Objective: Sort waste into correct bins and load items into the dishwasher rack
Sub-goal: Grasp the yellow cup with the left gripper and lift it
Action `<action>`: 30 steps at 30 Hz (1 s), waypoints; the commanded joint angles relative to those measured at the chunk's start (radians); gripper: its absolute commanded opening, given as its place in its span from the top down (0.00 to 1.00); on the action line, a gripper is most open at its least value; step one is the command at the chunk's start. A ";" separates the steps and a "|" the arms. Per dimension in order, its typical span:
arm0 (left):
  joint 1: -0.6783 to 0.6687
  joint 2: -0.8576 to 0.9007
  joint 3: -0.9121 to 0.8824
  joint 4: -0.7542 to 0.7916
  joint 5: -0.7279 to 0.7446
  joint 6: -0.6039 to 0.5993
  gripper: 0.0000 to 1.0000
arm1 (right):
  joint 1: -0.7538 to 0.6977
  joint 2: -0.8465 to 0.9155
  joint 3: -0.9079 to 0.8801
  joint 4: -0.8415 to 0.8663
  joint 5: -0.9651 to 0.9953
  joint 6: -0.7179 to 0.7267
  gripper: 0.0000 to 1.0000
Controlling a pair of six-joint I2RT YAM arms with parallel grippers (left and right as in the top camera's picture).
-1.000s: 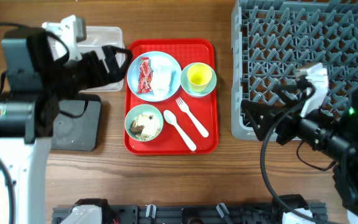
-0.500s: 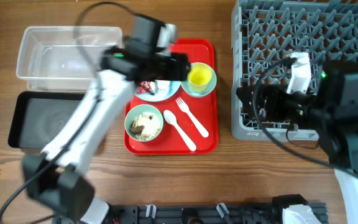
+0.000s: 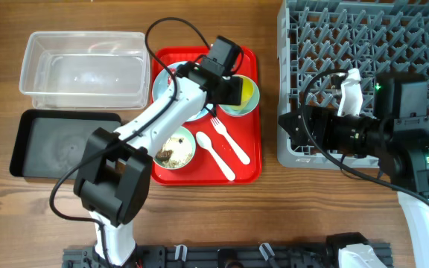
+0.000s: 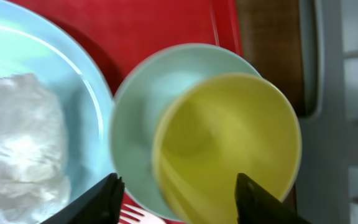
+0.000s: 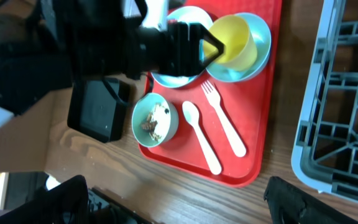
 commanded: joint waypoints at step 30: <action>0.023 0.003 0.014 0.007 0.114 -0.048 0.96 | -0.003 -0.017 0.019 0.015 -0.026 -0.010 0.09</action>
